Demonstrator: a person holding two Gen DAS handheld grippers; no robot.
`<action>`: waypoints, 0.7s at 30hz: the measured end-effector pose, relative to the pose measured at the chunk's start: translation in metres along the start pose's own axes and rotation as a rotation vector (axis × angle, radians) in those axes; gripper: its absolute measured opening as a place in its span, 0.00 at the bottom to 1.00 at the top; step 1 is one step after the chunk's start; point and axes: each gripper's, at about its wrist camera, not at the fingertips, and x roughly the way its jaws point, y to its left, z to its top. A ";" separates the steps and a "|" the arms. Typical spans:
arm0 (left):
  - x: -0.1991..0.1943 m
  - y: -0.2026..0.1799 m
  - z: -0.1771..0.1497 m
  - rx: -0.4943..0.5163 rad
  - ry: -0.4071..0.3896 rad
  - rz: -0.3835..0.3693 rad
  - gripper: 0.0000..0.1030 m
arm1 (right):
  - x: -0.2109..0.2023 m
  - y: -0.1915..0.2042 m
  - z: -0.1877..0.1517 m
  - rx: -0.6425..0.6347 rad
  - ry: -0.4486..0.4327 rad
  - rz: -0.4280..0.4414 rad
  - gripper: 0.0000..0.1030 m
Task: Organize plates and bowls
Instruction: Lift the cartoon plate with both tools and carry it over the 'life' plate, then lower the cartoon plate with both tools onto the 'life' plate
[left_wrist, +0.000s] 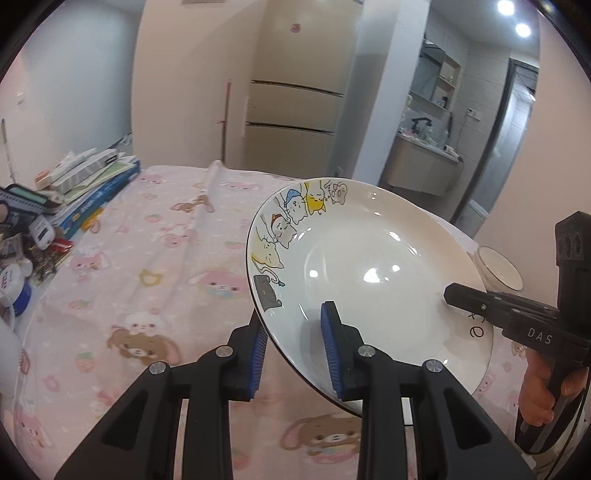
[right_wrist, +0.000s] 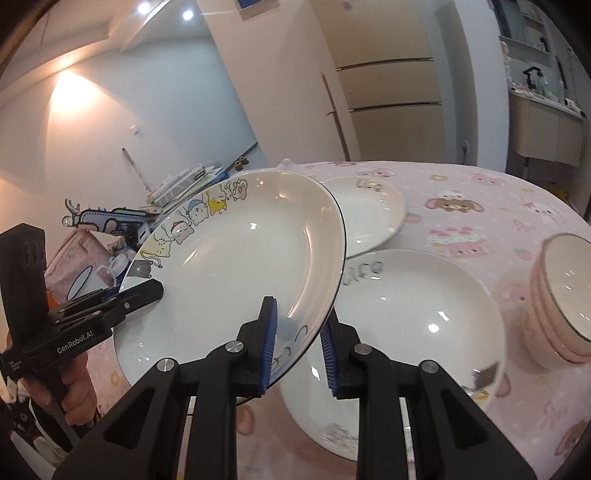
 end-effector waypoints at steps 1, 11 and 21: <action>0.003 -0.006 0.000 0.009 0.002 -0.006 0.30 | -0.005 -0.006 -0.002 0.007 -0.005 -0.011 0.22; 0.035 -0.065 -0.002 0.074 0.044 -0.070 0.30 | -0.040 -0.050 -0.021 0.048 -0.035 -0.115 0.23; 0.057 -0.072 -0.011 0.082 0.102 -0.072 0.30 | -0.030 -0.073 -0.032 0.097 -0.007 -0.116 0.23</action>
